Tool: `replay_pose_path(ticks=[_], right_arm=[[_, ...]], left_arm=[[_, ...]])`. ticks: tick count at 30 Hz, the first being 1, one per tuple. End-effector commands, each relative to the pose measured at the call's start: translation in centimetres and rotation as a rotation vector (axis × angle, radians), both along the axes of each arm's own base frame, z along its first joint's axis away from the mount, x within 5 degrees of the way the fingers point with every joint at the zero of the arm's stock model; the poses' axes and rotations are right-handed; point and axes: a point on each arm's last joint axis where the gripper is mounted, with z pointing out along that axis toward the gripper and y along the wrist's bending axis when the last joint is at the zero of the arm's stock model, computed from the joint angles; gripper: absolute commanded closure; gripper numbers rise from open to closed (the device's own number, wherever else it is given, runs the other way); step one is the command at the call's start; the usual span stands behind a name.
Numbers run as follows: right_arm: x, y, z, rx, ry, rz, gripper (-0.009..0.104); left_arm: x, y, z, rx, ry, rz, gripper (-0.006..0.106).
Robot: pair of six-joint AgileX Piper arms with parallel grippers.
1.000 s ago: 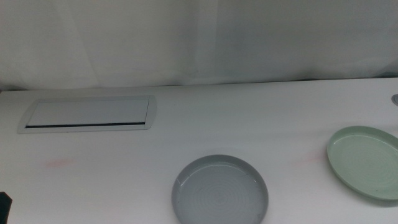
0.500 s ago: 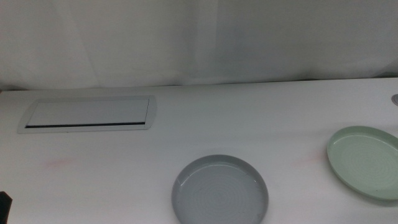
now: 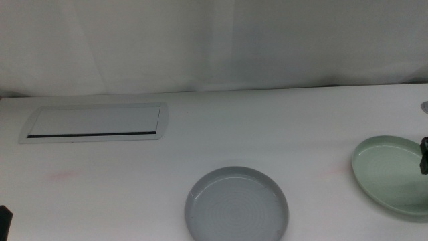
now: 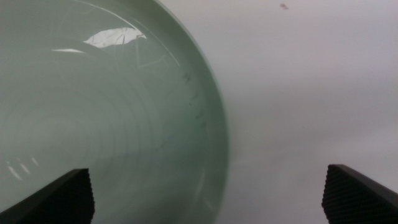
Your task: Stack the three bowls on top of each other.
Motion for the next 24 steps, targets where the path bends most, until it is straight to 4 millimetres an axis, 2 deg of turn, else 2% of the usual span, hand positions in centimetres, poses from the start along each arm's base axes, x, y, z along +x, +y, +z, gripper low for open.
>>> replay_pose_path(ticks=[1,6,20,22,24], right_arm=[[0.6,-0.3,-1.1,0.013,-0.005,-0.012,-0.008],[1.5,-0.3,-3.0,0.04,-0.013,-0.067,-0.008],[2.1,-0.6,-5.2,0.049,0.005,-0.094,-0.007],[2.1,-0.6,-5.8,0.052,0.025,-0.098,-0.004],[2.0,-0.6,-6.5,0.056,0.054,-0.101,0.006]], left_arm=[[0.0,0.0,-1.2,-0.014,0.024,0.002,0.103],[0.0,0.0,-1.4,-0.014,0.046,0.007,0.103],[0.0,0.0,-1.4,-0.014,0.046,0.007,0.103],[0.0,0.0,-1.4,-0.014,0.046,0.007,0.103],[0.0,0.0,-1.4,-0.014,0.046,0.007,0.103]])
